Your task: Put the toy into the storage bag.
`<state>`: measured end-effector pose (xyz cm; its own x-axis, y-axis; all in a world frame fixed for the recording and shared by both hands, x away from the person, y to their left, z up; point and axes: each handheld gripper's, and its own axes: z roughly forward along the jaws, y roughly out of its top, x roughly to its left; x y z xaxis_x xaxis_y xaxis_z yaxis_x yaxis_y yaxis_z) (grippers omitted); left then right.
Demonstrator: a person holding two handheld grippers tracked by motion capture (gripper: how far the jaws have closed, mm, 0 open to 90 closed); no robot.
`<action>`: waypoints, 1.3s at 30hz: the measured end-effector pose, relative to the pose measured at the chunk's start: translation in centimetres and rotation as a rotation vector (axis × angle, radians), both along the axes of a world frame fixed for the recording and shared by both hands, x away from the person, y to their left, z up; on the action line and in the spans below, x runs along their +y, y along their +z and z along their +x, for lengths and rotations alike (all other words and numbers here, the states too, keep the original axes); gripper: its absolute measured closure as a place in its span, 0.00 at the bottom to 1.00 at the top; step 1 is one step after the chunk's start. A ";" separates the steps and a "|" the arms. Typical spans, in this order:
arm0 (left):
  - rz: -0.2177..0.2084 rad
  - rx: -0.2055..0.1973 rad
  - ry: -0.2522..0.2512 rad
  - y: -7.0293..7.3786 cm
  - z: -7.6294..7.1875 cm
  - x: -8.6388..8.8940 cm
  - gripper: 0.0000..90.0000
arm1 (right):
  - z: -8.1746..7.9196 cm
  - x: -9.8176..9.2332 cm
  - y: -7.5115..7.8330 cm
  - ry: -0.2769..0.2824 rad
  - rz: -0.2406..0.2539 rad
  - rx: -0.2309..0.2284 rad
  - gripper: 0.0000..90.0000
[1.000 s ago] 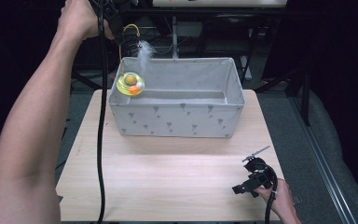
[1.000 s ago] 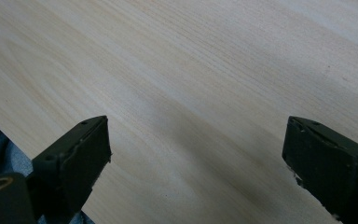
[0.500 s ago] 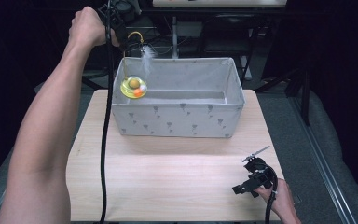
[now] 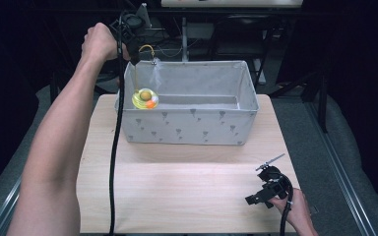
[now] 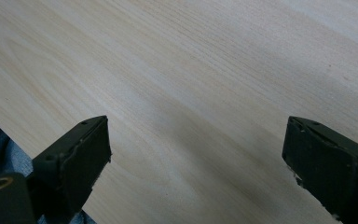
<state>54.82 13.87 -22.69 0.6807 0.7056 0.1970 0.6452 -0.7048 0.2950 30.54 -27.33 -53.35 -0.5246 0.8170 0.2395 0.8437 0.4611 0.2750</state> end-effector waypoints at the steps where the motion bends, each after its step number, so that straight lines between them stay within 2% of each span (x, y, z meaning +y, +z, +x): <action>1: 0.001 0.000 0.002 -0.3 0.0 0.0 0.98 | 0.0 0.0 0.0 0.005 -0.002 -0.001 0.08; 7: -0.014 0.023 0.006 -1.7 0.3 0.4 0.98 | 0.0 0.0 0.0 0.007 0.000 0.003 0.08; 8: -0.014 0.022 0.007 -1.9 0.3 0.5 0.98 | -0.2 0.3 -0.1 -0.040 0.028 -0.015 0.08; 9: -0.017 0.030 0.006 -2.2 0.3 0.5 0.98 | 0.0 0.0 0.1 -0.001 0.013 0.000 0.08; 14: -0.031 0.052 0.013 -3.2 0.4 0.6 0.98 | 0.0 0.0 0.0 0.001 0.013 0.004 0.08; 15: -0.028 0.050 0.013 -3.4 0.4 0.6 0.98 | 0.1 -0.1 0.0 0.016 -0.006 0.007 0.08; 16: -0.025 0.054 0.016 -3.6 0.4 0.7 0.98 | 0.0 0.0 0.0 0.001 0.014 0.004 0.08; 19: -0.027 0.059 0.026 -4.3 0.4 0.8 0.98 | 0.0 0.0 0.0 -0.004 0.013 0.004 0.08; 22: -0.048 0.069 0.034 -4.8 0.5 1.1 0.98 | 0.0 0.0 0.0 0.012 0.000 -0.005 0.08; 24: -0.045 0.067 0.038 -5.0 0.5 1.2 0.98 | 0.0 0.0 0.0 0.012 -0.003 -0.005 0.08; 25: -0.040 0.070 0.038 -5.1 0.5 1.3 0.98 | 0.0 0.0 -0.1 0.001 0.021 -0.005 0.08; 26: -0.035 0.075 0.038 -5.4 0.5 1.3 0.98 | 0.0 0.0 -0.1 0.001 0.024 -0.003 0.08; 27: -0.033 0.081 0.036 -5.6 0.5 1.4 0.98 | 0.1 0.0 0.0 0.016 0.012 0.001 0.08; 28: -0.033 0.083 0.041 -5.8 0.4 1.4 0.98 | 0.0 0.1 -0.1 -0.004 0.026 -0.006 0.08; 29: -0.028 0.086 0.041 -6.0 0.4 1.5 0.98 | 0.0 0.0 0.0 0.008 0.008 -0.006 0.08; 31: -0.031 0.089 0.046 -6.4 0.4 1.6 0.98 | 0.0 0.0 -0.1 0.008 0.009 -0.007 0.08; 35: -0.006 0.105 0.048 -7.3 0.4 2.1 0.98 | 0.0 0.1 -0.1 -0.004 0.026 -0.006 0.08; 36: -0.009 0.102 0.052 -7.5 0.3 2.1 0.98 | 0.0 0.0 -0.1 0.008 0.009 -0.005 0.08; 38: -0.016 0.117 0.057 -7.8 0.3 2.4 0.98 | 0.0 0.1 -0.1 0.001 0.023 -0.004 0.08; 39: -0.013 0.111 0.060 -7.9 0.3 2.5 0.98 | 0.0 0.1 -0.1 0.003 0.019 -0.003 0.08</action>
<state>55.09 16.36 -30.60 0.6546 0.7474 0.1131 0.7150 -0.6608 0.2283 30.55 -27.27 -53.45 -0.5281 0.8105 0.2533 0.8412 0.4585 0.2867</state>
